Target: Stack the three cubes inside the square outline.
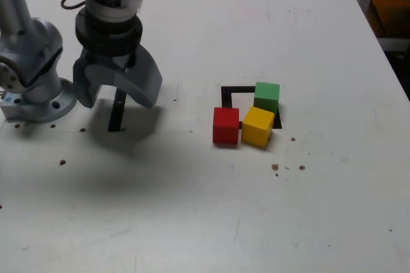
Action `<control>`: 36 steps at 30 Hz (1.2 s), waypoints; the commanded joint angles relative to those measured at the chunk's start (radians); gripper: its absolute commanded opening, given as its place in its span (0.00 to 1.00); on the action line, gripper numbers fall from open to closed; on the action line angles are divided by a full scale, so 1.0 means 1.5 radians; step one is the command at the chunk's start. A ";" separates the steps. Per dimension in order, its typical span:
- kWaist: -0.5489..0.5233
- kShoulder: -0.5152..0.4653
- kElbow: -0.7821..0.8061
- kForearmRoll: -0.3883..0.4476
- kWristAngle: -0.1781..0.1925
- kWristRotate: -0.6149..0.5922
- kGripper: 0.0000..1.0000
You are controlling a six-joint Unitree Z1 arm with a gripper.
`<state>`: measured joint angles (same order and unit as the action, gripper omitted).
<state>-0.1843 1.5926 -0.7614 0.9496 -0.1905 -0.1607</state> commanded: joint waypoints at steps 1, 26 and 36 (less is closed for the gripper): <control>-0.001 -0.005 0.003 0.000 -0.001 -0.001 1.00; 0.007 -0.044 0.011 -0.029 0.017 0.003 0.99; 0.046 -0.044 -0.086 0.042 -0.002 -0.019 1.00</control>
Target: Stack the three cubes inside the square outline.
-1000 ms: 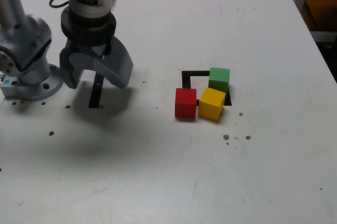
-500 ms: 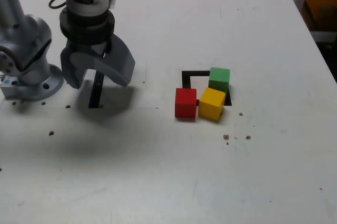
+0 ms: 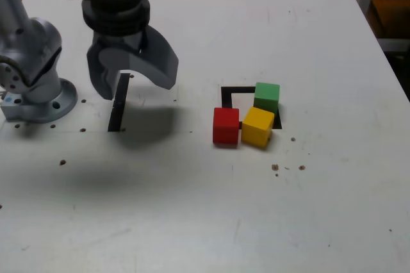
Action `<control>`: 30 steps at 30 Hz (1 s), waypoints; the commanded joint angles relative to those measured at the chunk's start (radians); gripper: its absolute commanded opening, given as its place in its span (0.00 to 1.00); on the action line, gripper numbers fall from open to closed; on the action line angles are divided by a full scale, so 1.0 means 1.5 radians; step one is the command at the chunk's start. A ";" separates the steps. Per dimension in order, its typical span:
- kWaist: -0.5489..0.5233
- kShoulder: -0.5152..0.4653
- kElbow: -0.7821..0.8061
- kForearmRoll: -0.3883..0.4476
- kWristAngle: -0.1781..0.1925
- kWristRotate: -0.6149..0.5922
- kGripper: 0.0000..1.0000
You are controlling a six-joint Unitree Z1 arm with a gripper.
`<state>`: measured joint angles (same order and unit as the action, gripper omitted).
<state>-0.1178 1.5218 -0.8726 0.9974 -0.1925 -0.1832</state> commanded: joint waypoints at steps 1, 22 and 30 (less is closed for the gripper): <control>0.003 0.009 -0.034 0.032 -0.001 -0.013 1.00; -0.017 0.174 -0.344 0.260 -0.027 -0.255 1.00; 0.017 0.177 -0.363 0.243 -0.043 -0.435 0.99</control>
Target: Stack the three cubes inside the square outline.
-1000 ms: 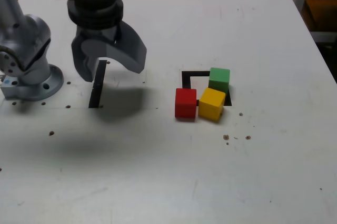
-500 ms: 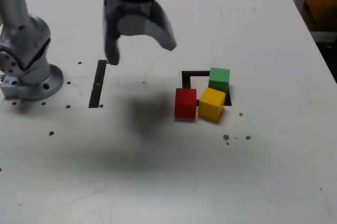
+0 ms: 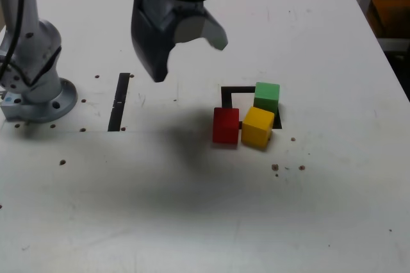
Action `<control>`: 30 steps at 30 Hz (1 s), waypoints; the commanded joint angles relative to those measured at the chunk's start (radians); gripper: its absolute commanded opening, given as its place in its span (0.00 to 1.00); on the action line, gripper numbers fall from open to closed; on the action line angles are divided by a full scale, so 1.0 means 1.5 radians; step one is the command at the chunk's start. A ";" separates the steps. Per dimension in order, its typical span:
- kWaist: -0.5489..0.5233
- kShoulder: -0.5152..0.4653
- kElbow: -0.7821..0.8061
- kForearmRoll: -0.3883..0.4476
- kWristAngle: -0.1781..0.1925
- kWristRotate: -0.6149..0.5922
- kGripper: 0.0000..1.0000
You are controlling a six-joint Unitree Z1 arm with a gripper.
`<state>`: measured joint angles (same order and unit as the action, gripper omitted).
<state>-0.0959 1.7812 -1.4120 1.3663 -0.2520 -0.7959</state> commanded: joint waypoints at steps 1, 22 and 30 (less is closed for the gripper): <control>0.006 0.005 -0.005 -0.007 -0.007 -0.045 0.99; -0.033 0.045 -0.017 -0.181 -0.118 -0.317 1.00; -0.041 0.047 0.028 -0.231 -0.127 -0.348 1.00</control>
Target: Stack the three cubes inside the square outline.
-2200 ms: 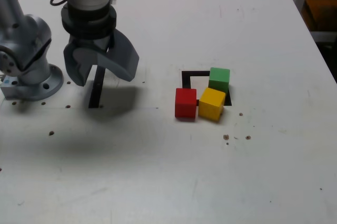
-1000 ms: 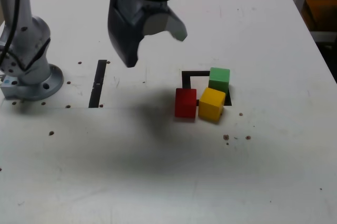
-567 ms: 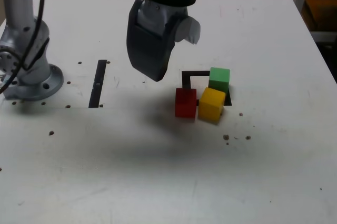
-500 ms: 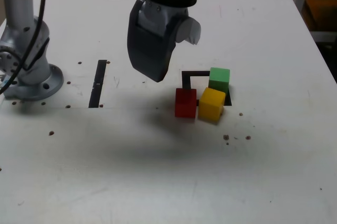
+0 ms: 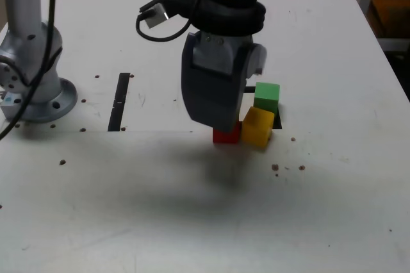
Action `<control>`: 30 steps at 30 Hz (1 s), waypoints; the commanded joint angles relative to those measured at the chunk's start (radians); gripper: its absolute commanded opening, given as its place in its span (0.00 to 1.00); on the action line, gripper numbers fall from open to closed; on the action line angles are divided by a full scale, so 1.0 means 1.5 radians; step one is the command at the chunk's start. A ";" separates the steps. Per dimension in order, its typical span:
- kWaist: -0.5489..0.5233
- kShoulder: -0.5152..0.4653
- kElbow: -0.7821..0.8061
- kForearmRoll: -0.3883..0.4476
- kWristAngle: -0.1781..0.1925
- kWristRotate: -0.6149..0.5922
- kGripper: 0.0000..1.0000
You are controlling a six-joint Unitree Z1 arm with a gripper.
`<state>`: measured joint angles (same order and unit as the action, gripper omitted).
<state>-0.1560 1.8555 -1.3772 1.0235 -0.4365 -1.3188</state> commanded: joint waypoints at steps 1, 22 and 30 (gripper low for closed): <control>0.000 -0.003 0.012 -0.006 -0.008 0.000 1.00; 0.019 0.026 0.099 -0.109 -0.061 0.000 1.00; 0.020 0.046 0.107 -0.128 -0.062 0.000 0.97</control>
<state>-0.1291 1.9204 -1.2211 0.8346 -0.5272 -1.3188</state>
